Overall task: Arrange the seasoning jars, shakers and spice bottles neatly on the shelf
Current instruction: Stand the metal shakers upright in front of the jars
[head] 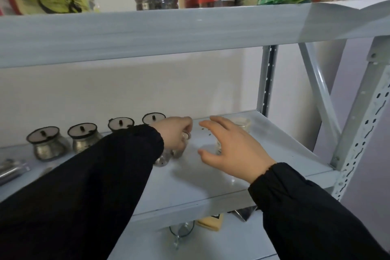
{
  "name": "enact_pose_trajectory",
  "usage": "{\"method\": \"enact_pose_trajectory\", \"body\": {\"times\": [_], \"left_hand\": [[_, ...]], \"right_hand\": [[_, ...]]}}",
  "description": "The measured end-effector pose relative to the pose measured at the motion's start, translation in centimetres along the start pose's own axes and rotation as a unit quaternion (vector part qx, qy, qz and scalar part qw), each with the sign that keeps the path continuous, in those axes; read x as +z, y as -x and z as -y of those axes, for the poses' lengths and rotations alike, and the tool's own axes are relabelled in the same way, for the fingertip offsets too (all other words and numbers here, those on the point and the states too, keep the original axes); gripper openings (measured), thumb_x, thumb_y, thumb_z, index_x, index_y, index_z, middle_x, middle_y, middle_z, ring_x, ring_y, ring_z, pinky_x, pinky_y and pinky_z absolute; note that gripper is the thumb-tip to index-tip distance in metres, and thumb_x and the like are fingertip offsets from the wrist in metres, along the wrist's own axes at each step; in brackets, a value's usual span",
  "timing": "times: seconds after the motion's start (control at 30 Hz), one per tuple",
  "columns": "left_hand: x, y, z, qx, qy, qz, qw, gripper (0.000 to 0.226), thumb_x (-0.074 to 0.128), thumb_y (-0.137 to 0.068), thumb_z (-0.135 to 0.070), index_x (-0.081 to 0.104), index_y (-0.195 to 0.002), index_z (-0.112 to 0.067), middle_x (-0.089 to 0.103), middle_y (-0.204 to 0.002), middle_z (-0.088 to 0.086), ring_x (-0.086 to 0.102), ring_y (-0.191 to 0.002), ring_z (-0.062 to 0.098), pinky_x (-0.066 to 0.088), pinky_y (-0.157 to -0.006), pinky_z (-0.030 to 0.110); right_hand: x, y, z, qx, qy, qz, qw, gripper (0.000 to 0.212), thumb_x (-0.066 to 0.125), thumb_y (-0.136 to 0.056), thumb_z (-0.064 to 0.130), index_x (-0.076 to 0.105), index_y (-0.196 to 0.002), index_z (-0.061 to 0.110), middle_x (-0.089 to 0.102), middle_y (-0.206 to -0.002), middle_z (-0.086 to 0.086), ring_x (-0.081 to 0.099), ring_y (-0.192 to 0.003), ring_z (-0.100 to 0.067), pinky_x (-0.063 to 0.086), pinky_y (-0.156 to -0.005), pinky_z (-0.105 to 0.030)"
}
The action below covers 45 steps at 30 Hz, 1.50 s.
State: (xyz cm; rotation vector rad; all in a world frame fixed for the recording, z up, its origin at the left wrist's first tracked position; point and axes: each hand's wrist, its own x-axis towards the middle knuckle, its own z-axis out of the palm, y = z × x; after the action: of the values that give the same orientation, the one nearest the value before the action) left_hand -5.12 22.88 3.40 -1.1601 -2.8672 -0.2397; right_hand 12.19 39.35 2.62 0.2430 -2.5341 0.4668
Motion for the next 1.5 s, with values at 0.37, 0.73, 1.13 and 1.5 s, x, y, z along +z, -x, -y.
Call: {"method": "enact_pose_trajectory", "body": {"times": [0.37, 0.73, 1.13, 1.5], "left_hand": [[0.3, 3.7, 2.4, -0.048, 0.047, -0.084, 0.994, 0.016, 0.055, -0.075, -0.045, 0.05, -0.088, -0.035, 0.056, -0.091, -0.012, 0.057, -0.077, 0.008, 0.053, -0.071, 0.037], [0.9, 6.1, 2.4, -0.103, 0.316, -0.142, 0.932, 0.032, 0.066, -0.07, -0.027, 0.064, -0.1, -0.04, 0.063, -0.098, -0.005, 0.062, -0.085, 0.008, 0.049, -0.073, 0.02], [1.2, 9.3, 3.7, -0.12, 0.373, -0.195, 0.899, 0.046, 0.068, -0.071, -0.036, 0.056, -0.114, -0.039, 0.057, -0.119, -0.012, 0.061, -0.091, -0.004, 0.05, -0.074, 0.018], [-0.1, 15.0, 11.2, -0.087, -0.114, -0.138, 0.98, 0.057, 0.045, -0.086, -0.048, 0.042, -0.136, -0.023, 0.053, -0.123, 0.003, 0.051, -0.113, 0.025, 0.045, -0.093, 0.041]], "right_hand": [[2.0, -2.1, 0.5, -0.009, -0.02, 0.024, 0.999, 0.056, 0.052, -0.084, 0.047, 0.046, -0.137, 0.03, 0.047, -0.14, 0.006, 0.046, -0.125, -0.013, 0.041, -0.098, -0.027], [5.1, -4.5, 1.7, 0.022, -0.071, 0.104, 0.992, 0.063, 0.062, -0.08, 0.04, 0.042, -0.139, 0.029, 0.05, -0.134, -0.003, 0.053, -0.116, -0.021, 0.043, -0.095, -0.031], [5.1, -10.4, 0.9, 0.067, -0.211, 0.168, 0.961, 0.031, 0.084, -0.071, 0.027, 0.071, -0.1, 0.029, 0.068, -0.097, 0.009, 0.064, -0.088, -0.007, 0.049, -0.073, -0.016], [6.7, -14.0, 1.6, -0.063, 0.059, 0.279, 0.956, 0.038, 0.072, -0.077, 0.018, 0.067, -0.114, 0.025, 0.052, -0.086, 0.013, 0.051, -0.082, -0.011, 0.036, -0.07, -0.023]]}}
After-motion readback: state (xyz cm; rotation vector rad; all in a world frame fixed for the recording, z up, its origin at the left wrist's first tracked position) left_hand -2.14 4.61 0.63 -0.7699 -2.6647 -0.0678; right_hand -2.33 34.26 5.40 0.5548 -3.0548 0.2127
